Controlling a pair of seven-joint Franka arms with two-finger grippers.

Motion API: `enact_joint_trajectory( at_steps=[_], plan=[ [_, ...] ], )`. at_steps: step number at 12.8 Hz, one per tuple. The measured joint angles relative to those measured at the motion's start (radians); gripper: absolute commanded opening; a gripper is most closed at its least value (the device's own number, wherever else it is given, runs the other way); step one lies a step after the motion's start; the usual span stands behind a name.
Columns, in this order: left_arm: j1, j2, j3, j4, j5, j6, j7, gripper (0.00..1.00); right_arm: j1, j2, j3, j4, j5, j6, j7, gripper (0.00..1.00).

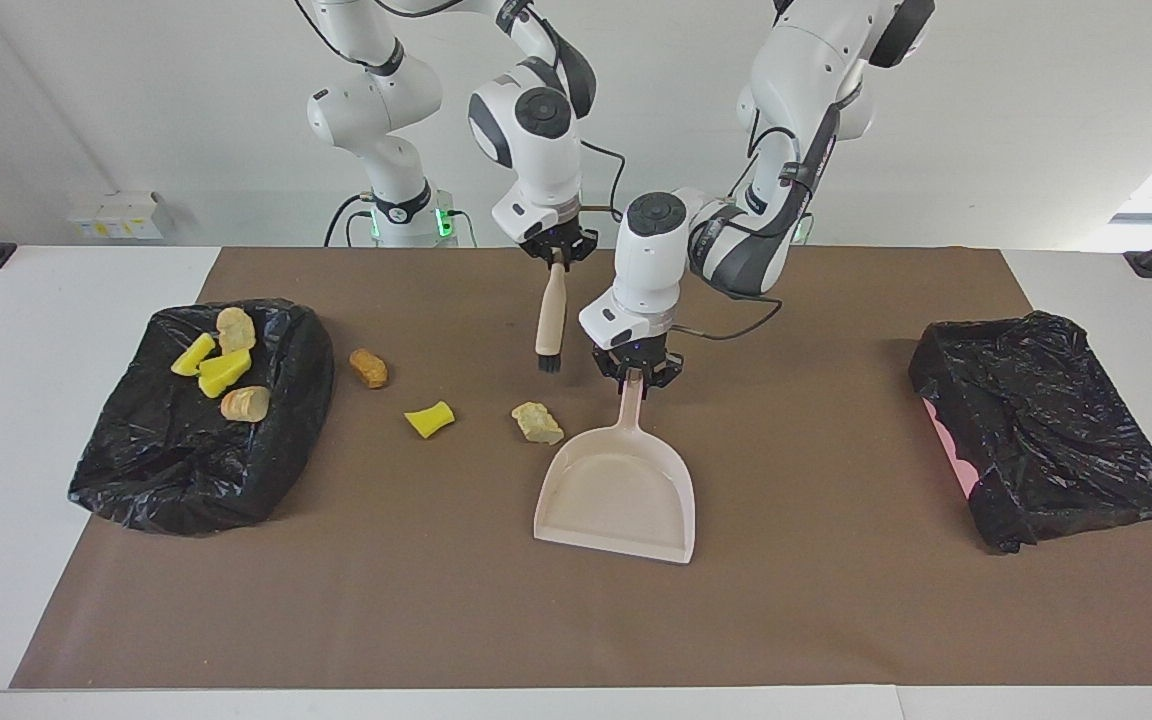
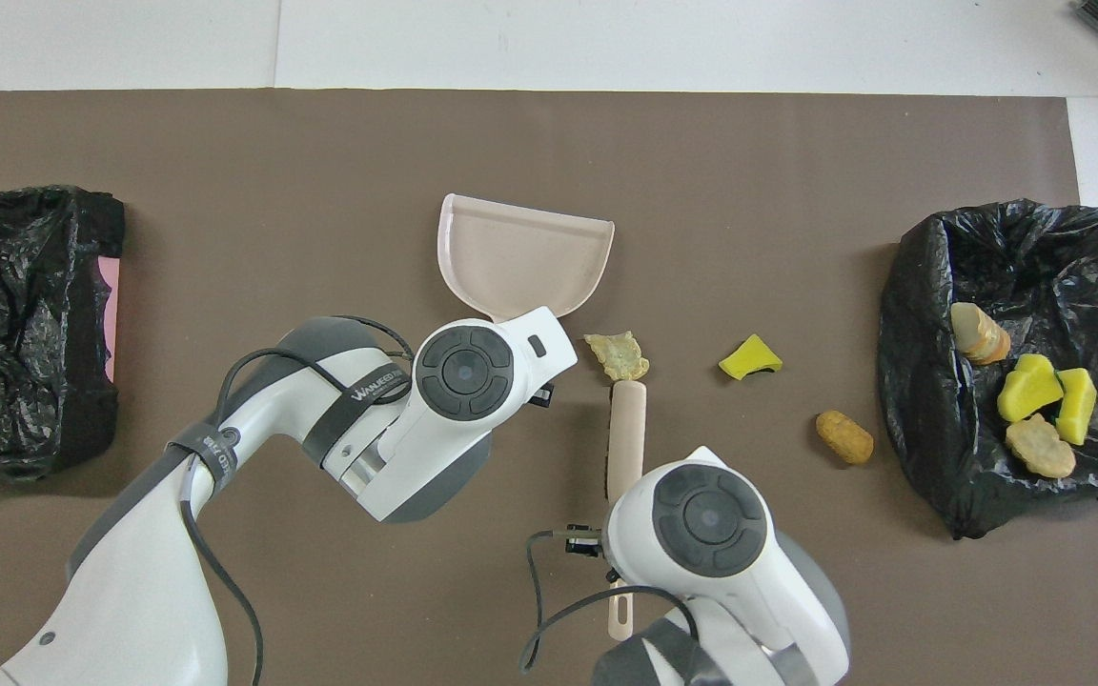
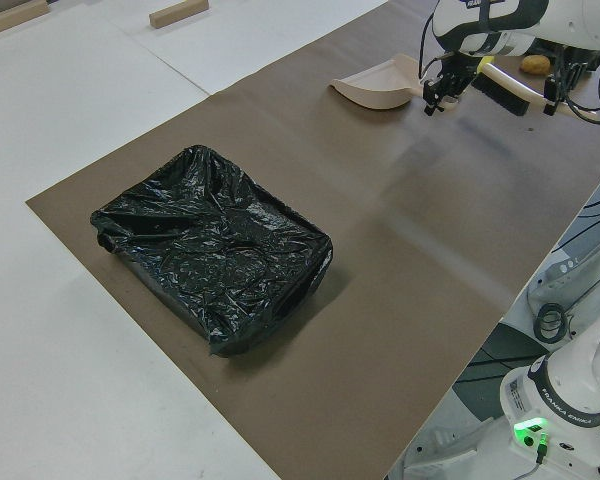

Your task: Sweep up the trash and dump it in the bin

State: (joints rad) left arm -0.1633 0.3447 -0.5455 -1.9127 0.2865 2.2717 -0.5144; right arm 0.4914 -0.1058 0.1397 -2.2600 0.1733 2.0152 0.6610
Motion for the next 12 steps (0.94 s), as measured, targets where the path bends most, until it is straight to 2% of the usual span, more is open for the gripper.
enact_joint_trajectory(
  at_steps=[2,4,7,9,12],
  plan=[
    [0.0,0.0,0.0,0.0,0.0,0.012,0.004,0.69,-0.081,0.006,-0.002,0.006,-0.035,0.0,-0.067,0.0],
    [0.0,0.0,0.0,0.0,0.0,0.013,0.009,0.66,-0.133,0.024,-0.003,0.029,-0.091,0.0,-0.084,0.0],
    [0.0,0.0,0.0,0.0,0.0,0.015,0.056,0.36,-0.23,0.068,-0.002,0.073,-0.195,-0.023,-0.14,0.0],
    [0.003,0.0,0.002,0.0,0.0,0.016,0.078,0.09,-0.325,0.091,-0.005,0.09,-0.232,-0.064,-0.198,0.0],
    [0.015,0.0,0.003,0.002,0.0,0.037,0.129,0.0,-0.432,0.095,-0.006,0.092,-0.299,-0.178,-0.209,0.0]
  ],
)
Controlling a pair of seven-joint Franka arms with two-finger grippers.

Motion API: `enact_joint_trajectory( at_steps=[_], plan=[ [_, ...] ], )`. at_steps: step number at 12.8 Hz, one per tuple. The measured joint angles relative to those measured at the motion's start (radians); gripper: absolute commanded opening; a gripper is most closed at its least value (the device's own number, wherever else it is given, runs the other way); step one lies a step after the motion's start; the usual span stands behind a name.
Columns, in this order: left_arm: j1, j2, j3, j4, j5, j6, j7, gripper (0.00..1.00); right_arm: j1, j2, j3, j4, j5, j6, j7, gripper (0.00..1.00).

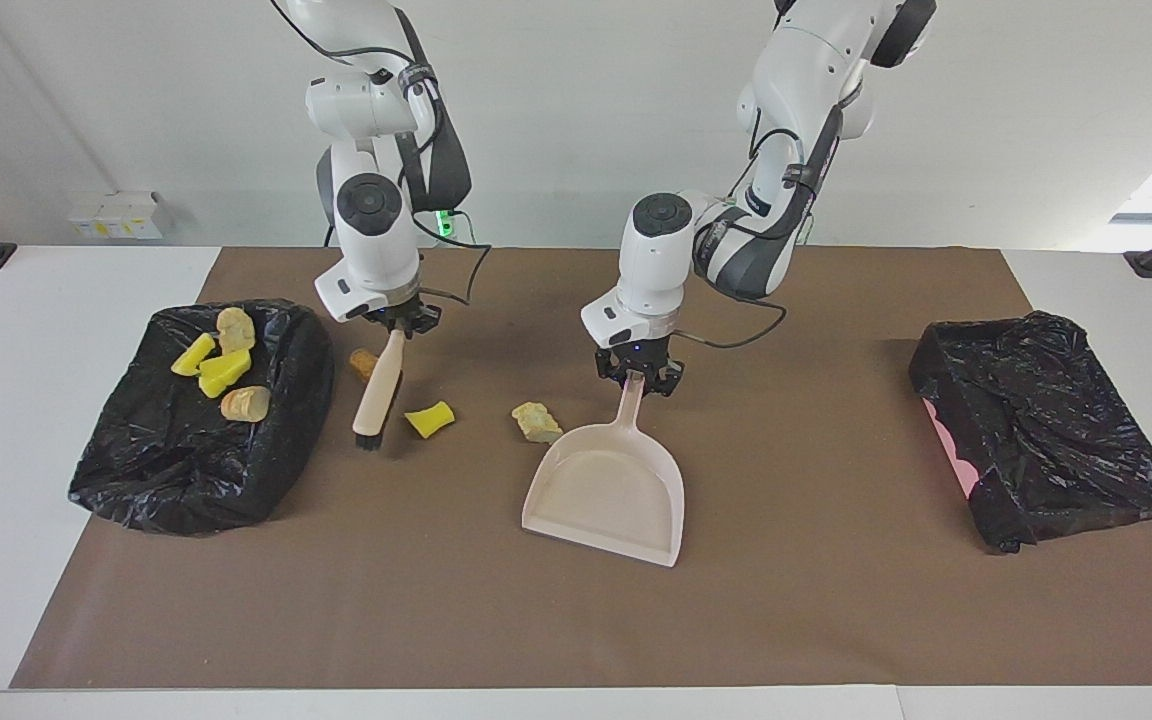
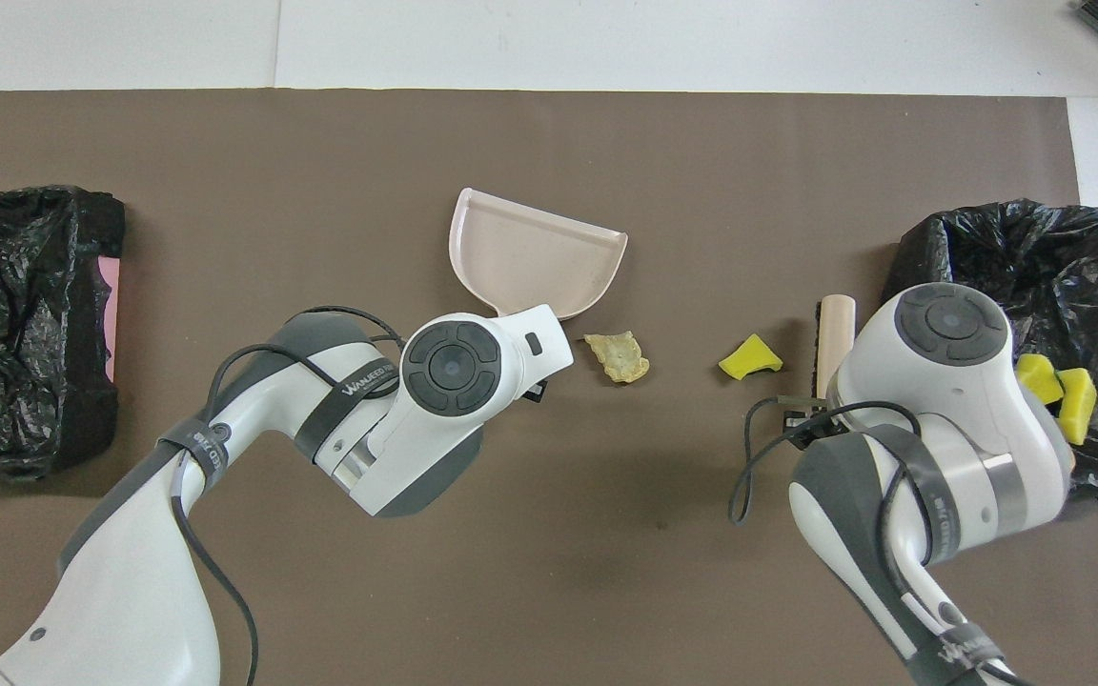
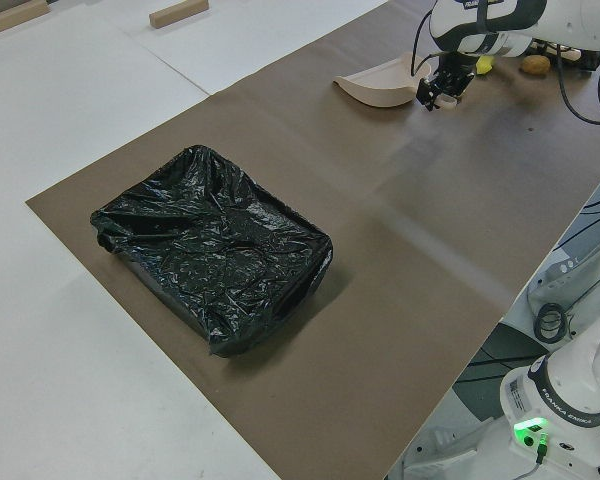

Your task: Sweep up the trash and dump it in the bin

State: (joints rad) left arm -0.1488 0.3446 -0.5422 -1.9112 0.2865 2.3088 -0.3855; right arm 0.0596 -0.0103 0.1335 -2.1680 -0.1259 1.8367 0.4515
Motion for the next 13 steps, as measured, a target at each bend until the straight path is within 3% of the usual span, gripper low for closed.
enact_joint_trajectory(
  at_steps=[2,3,4,5,6,9,11,13],
  plan=[
    [0.007,0.0,0.001,0.001,0.0,0.008,0.067,0.02,-0.016,-0.007,0.0,0.001,-0.044,-0.094,0.019,0.0],
    [0.01,0.0,0.001,0.003,0.0,0.008,0.086,0.14,-0.015,-0.02,0.001,-0.003,-0.052,-0.133,0.039,0.0],
    [0.011,0.0,0.001,0.003,0.0,0.008,0.097,0.49,-0.014,-0.045,0.004,-0.021,-0.054,-0.155,0.063,0.0],
    [0.011,0.0,0.0,0.003,0.0,0.008,0.102,0.71,-0.013,-0.082,0.007,-0.058,-0.054,-0.156,0.085,0.0],
    [0.011,0.0,-0.001,0.003,0.0,0.008,0.105,0.76,-0.013,-0.122,0.009,-0.109,-0.054,-0.142,0.1,0.0],
    [0.011,0.0,-0.004,0.003,0.0,0.009,0.113,0.78,-0.014,-0.229,0.009,-0.274,-0.037,-0.076,0.117,0.0],
    [0.011,0.0,-0.005,0.003,0.0,0.011,0.114,0.78,-0.014,-0.258,0.01,-0.351,-0.015,-0.01,0.12,0.0],
    [0.011,0.0,-0.005,0.003,0.0,0.012,0.12,0.66,-0.013,-0.253,0.01,-0.387,-0.013,0.062,0.12,0.0]
  ],
)
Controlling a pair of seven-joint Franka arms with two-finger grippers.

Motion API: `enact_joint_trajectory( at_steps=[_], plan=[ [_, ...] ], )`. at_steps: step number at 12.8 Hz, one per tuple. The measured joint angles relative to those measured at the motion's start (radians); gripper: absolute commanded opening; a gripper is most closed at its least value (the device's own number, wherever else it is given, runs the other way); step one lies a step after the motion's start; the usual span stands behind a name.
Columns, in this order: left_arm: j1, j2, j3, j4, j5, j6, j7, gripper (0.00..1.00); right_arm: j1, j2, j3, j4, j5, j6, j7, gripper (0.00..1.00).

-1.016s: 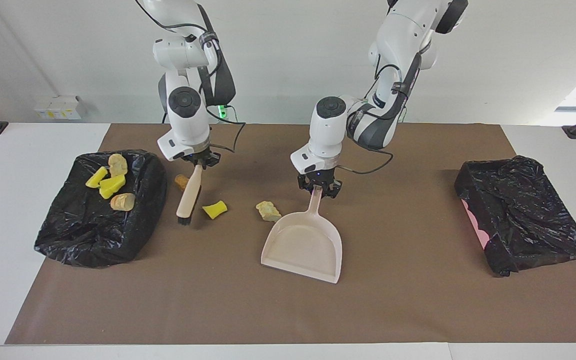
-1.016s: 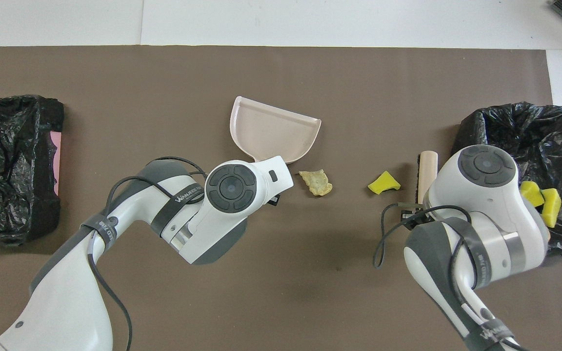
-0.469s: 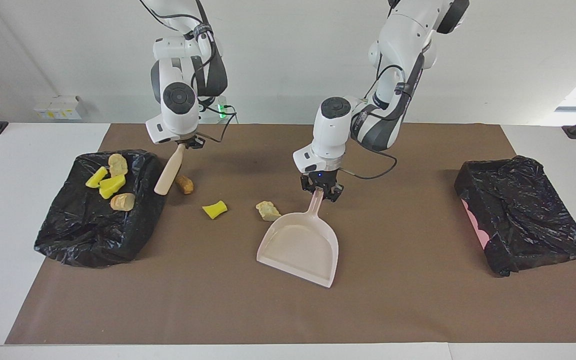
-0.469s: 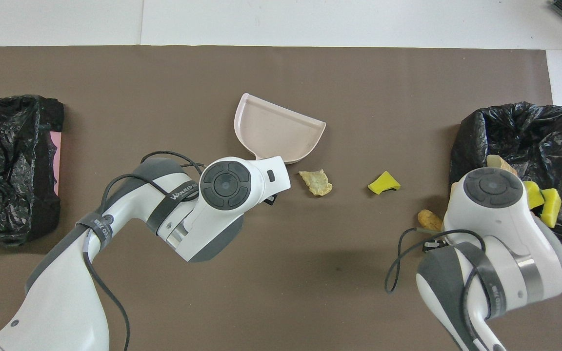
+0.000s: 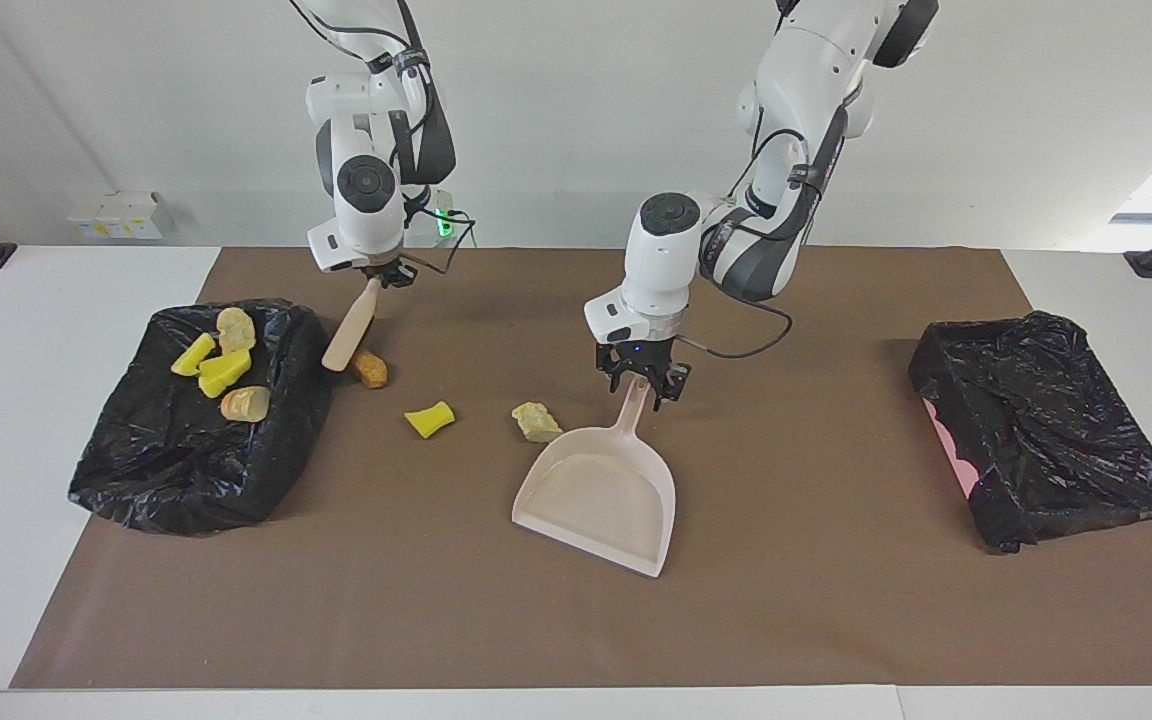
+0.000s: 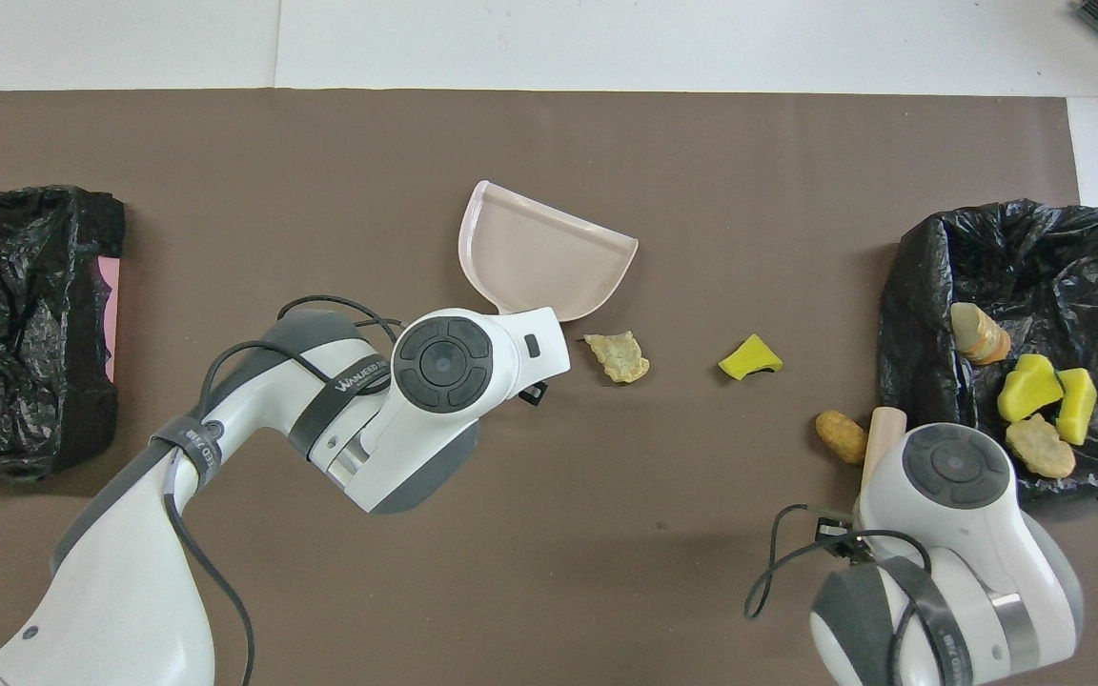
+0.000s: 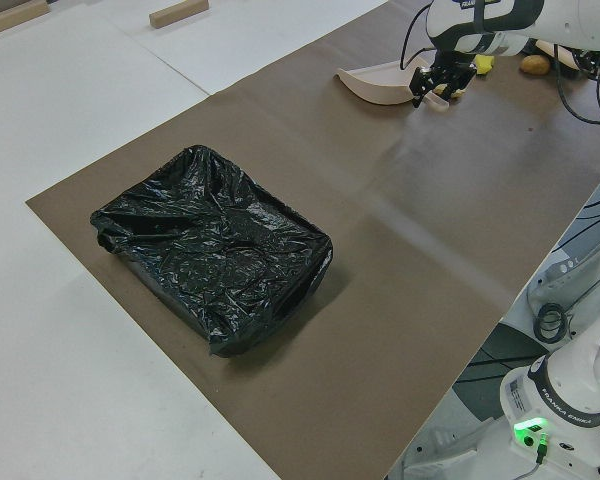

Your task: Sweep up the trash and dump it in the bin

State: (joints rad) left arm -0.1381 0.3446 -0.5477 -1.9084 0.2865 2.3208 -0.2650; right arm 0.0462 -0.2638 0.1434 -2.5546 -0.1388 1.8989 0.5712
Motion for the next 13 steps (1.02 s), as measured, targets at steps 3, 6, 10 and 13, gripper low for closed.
enact_joint_trajectory(
  at_steps=[3,6,10,13],
  plan=[
    [0.0,0.0,0.0,0.0,0.0,0.006,0.032,0.34,0.026,0.029,0.003,0.009,0.017,0.07,0.0,0.0],
    [0.0,0.0,0.001,0.0,0.0,0.013,0.071,0.02,0.097,0.154,0.007,0.107,0.061,0.118,0.039,0.0],
    [0.0,0.0,0.004,0.003,0.0,0.011,0.146,0.0,0.154,0.298,0.008,0.291,0.091,0.105,0.042,0.0],
    [0.025,-0.016,0.01,0.031,0.001,-0.075,0.316,0.0,0.195,0.351,0.009,0.381,0.12,0.086,0.031,0.0]
  ],
)
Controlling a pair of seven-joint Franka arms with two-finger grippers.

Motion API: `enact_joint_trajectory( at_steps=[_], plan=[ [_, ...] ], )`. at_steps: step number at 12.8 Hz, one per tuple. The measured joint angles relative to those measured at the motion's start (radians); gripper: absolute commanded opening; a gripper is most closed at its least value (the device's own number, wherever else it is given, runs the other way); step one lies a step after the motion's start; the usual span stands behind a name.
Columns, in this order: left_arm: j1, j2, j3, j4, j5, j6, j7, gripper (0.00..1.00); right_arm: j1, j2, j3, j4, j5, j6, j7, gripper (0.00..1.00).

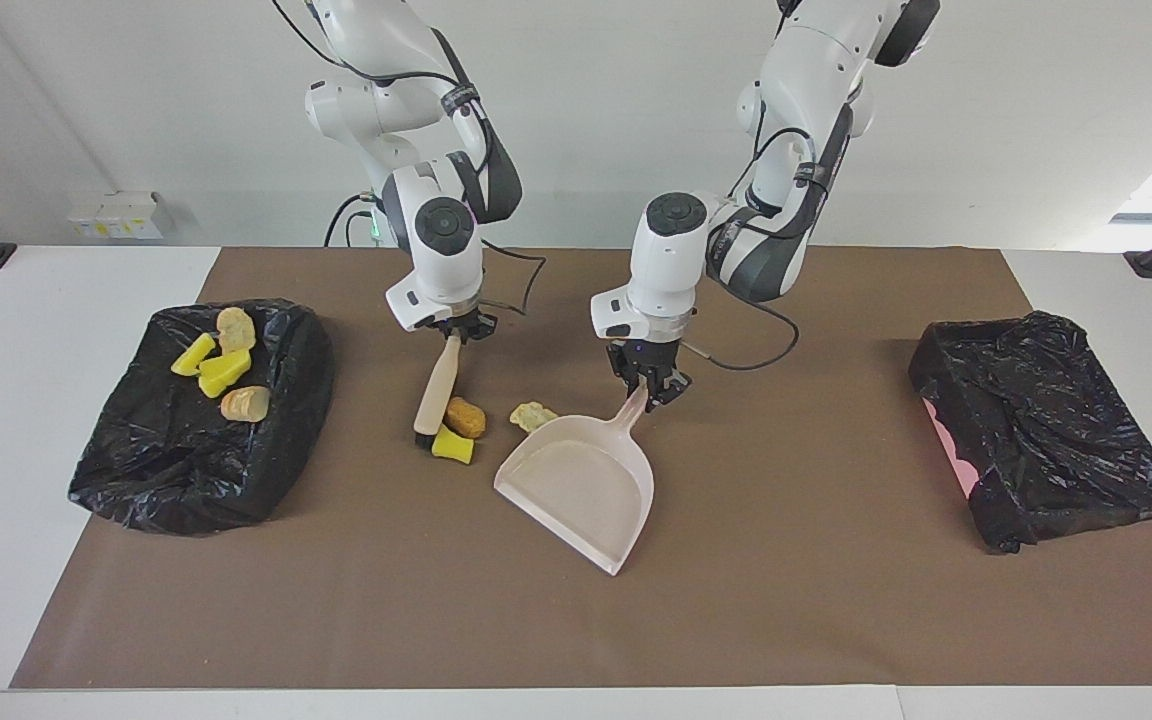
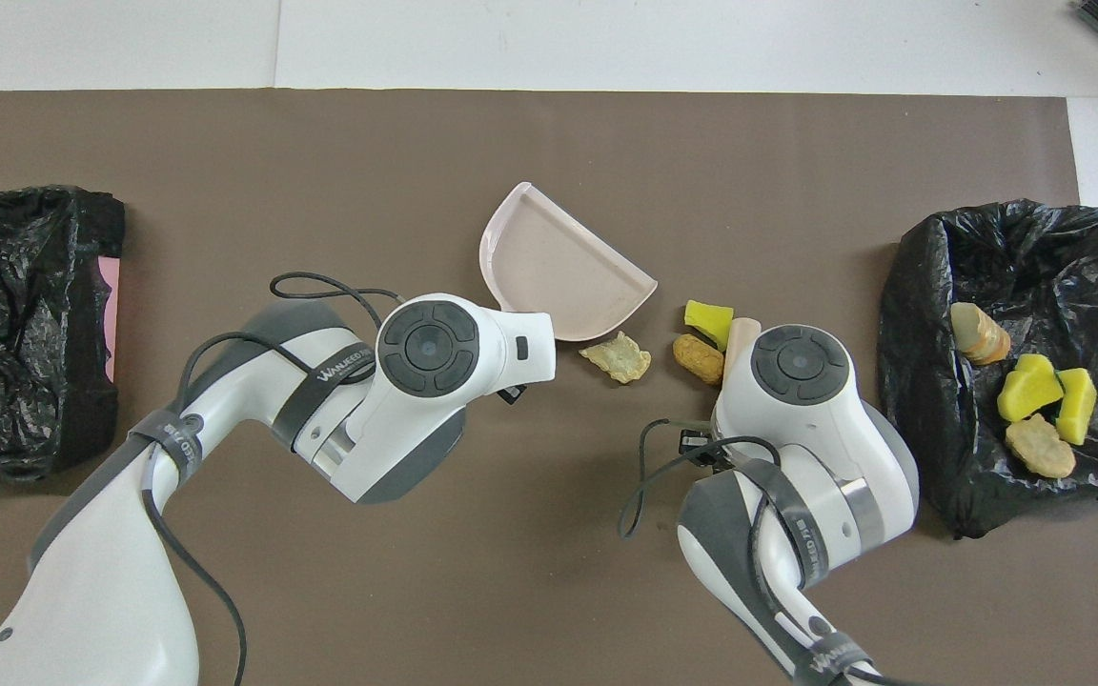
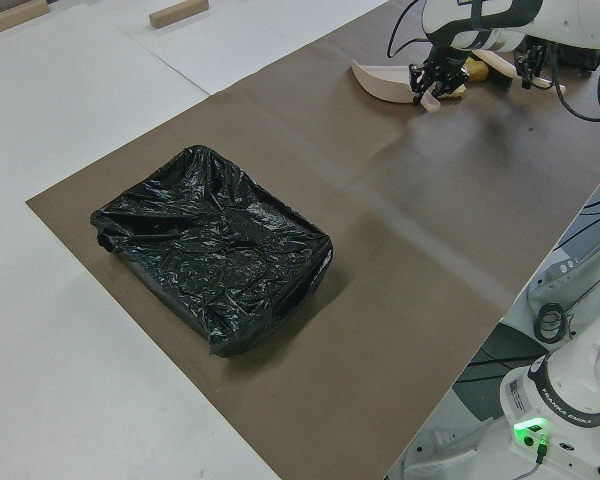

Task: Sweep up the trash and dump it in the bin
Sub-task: 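Sweep the pieces into the dustpan with the right gripper's brush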

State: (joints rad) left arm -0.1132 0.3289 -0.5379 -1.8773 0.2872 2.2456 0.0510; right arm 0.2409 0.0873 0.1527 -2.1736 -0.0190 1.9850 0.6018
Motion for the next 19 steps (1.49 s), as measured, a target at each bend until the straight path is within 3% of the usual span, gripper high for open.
enact_joint_trajectory(
  at_steps=[6,12,19],
  plan=[
    [0.071,-0.069,0.019,0.02,0.0,-0.123,0.561,0.0,-0.089,0.016,-0.009,0.136,-0.014,-0.147,-0.191,0.0],
    [0.073,-0.069,0.019,0.012,0.0,-0.136,0.756,0.0,-0.223,0.015,-0.014,0.127,-0.091,-0.106,-0.363,0.0],
    [0.079,-0.113,0.022,-0.072,0.0,-0.163,0.837,0.0,-0.226,0.017,-0.001,0.07,-0.086,-0.042,-0.383,0.0]
  ],
)
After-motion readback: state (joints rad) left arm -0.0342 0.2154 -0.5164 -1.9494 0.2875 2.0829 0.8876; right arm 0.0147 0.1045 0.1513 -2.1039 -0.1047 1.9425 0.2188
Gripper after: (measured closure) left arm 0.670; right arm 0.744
